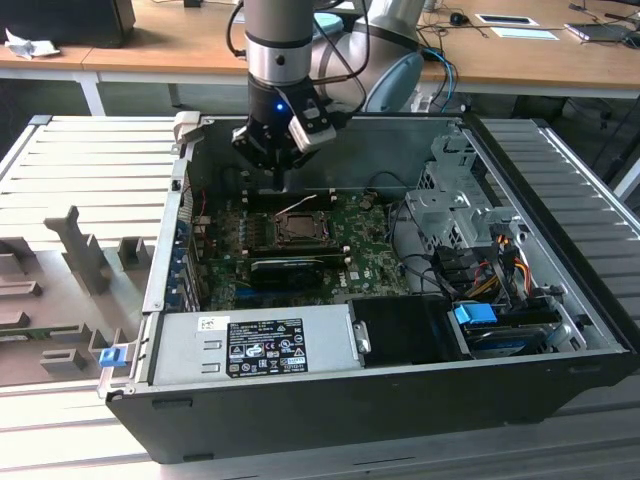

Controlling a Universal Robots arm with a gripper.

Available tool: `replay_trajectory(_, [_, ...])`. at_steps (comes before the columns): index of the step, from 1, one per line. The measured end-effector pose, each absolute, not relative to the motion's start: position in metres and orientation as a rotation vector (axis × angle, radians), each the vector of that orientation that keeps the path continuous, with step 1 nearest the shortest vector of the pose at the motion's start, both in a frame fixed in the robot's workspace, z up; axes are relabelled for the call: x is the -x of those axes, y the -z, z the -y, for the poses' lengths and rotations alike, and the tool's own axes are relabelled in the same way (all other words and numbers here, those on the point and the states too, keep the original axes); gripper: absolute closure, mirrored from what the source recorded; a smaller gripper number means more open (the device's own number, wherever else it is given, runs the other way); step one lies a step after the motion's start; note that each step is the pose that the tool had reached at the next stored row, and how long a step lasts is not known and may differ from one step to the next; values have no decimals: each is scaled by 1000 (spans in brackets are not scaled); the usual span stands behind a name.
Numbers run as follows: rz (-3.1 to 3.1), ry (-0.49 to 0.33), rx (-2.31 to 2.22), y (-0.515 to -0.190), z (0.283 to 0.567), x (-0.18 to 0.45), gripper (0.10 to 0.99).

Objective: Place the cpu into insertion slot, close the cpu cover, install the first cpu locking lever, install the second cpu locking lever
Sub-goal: 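Install the first cpu locking lever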

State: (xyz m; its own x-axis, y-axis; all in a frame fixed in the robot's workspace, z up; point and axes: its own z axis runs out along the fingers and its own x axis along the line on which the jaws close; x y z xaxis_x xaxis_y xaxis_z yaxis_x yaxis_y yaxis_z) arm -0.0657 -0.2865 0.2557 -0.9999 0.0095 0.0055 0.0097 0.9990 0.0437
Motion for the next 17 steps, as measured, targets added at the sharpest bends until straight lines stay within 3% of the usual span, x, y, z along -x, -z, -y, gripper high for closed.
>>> replay_trajectory(17, [3136,68,15,-252,287,59,980])
